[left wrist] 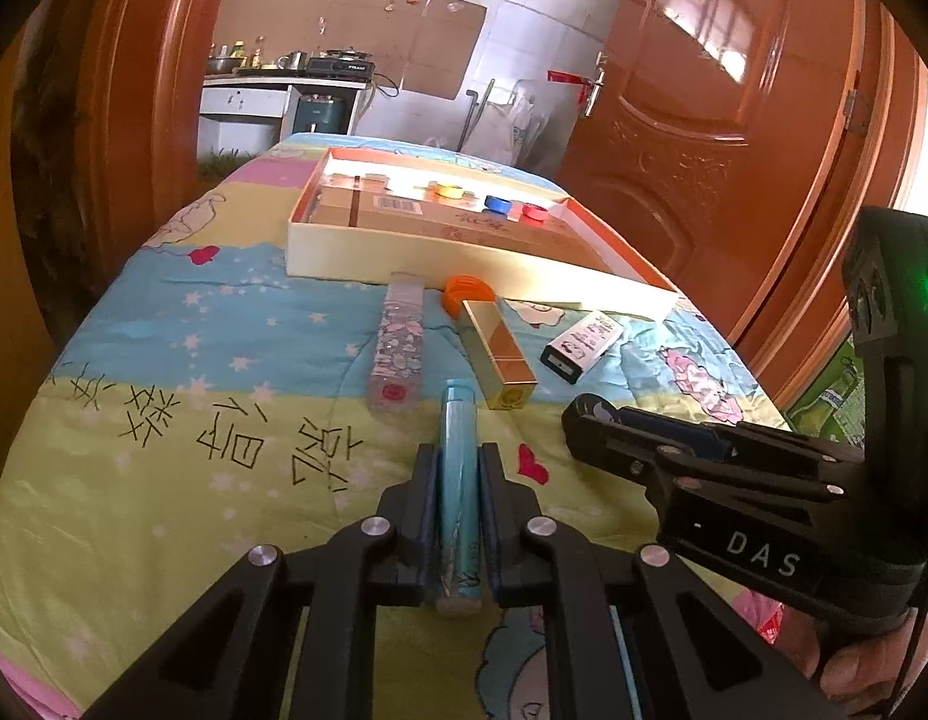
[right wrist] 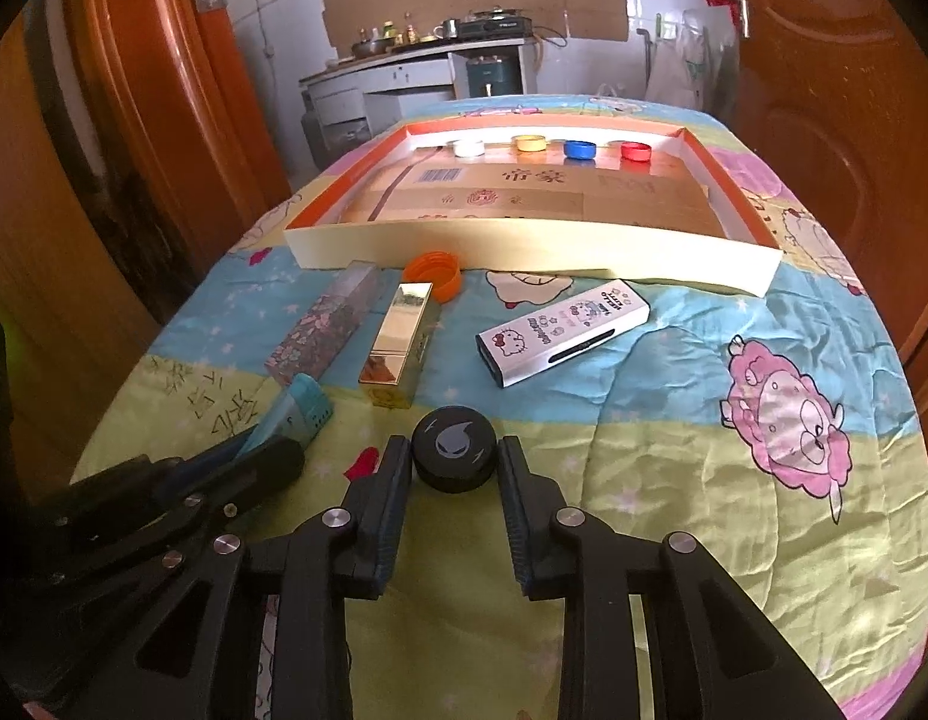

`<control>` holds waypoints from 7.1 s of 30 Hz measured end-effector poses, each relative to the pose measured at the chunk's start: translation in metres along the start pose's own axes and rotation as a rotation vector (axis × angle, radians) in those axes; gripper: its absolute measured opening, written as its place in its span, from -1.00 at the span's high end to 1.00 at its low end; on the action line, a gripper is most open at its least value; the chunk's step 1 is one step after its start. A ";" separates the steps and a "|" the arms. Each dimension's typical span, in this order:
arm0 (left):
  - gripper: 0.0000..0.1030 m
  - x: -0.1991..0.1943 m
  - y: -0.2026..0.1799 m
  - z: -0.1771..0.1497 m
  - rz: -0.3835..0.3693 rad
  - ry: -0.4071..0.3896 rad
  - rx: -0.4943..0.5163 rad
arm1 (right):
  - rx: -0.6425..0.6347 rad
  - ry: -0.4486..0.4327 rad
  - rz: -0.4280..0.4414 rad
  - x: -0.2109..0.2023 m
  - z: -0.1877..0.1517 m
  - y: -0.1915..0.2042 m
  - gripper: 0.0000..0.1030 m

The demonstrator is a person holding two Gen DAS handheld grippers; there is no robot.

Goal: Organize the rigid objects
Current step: 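Close the right gripper on the black cap while the left grasps the teal tube, then carry the black cap and teal tube with both grippers over the tray, then lower and open both grippers to set the black cap and teal tube in the tray, then withdraw both open grippers from the tray toward the remaining items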

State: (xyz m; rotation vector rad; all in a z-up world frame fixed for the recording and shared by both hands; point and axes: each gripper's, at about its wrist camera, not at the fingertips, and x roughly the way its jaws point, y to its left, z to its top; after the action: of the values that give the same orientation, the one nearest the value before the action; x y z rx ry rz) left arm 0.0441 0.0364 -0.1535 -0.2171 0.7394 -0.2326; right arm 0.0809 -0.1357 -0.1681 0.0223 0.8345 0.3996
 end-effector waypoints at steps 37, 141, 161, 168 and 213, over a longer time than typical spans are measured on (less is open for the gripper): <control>0.75 -0.041 -0.044 0.071 -0.047 -0.161 0.081 | 0.055 -0.158 0.065 -0.066 0.022 -0.014 0.42; 0.75 0.205 -0.005 0.206 -0.017 0.160 -0.112 | 0.161 -0.008 0.012 0.103 0.197 -0.147 0.42; 0.75 0.216 0.000 0.208 -0.029 0.168 -0.131 | 0.102 0.055 -0.017 0.123 0.200 -0.143 0.42; 0.74 0.218 0.002 0.208 -0.029 0.180 -0.134 | 0.074 0.089 -0.037 0.129 0.200 -0.139 0.42; 0.21 0.082 -0.002 0.203 -0.023 -0.019 -0.112 | 0.072 -0.037 -0.057 0.025 0.174 -0.099 0.14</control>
State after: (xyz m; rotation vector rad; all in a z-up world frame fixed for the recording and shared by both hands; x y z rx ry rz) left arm 0.2417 0.0342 -0.0590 -0.3340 0.7325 -0.2113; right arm 0.2556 -0.1952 -0.0861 0.0722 0.8112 0.3151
